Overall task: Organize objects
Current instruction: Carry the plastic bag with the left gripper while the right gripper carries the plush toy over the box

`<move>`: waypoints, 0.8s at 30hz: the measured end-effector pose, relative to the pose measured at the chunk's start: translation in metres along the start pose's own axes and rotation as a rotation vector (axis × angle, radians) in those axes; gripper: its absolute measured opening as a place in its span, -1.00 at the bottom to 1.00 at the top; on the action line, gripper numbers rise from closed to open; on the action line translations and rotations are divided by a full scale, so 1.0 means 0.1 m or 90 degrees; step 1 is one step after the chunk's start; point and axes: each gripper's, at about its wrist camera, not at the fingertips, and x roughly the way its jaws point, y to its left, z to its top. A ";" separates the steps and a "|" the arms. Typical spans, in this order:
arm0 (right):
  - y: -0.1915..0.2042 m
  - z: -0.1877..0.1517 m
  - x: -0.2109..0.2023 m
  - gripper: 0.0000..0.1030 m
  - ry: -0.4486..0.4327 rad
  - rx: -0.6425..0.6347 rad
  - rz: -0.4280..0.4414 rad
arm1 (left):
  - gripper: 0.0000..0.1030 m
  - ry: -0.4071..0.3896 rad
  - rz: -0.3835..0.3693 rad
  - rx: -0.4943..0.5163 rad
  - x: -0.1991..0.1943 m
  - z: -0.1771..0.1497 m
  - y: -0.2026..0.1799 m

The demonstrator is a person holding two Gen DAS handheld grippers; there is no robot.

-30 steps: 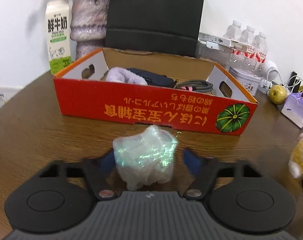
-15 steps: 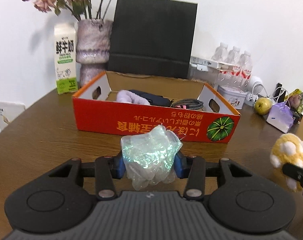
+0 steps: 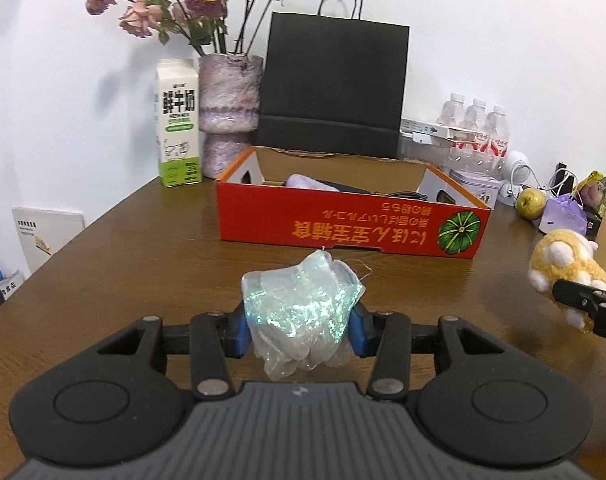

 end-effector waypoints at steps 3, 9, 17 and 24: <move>0.15 0.01 -0.03 -0.07 -0.002 -0.006 0.016 | -0.11 -0.007 0.002 0.000 -0.05 0.00 0.04; 0.45 0.04 -0.05 -0.07 -0.006 -0.016 0.043 | -0.10 -0.018 -0.007 0.010 -0.11 0.04 0.06; 0.73 0.13 -0.01 -0.07 -0.009 -0.019 0.062 | -0.10 -0.032 -0.019 0.007 -0.13 0.19 0.08; 0.88 0.28 0.07 -0.07 -0.017 -0.027 0.064 | -0.10 -0.059 -0.031 0.012 -0.09 0.39 0.04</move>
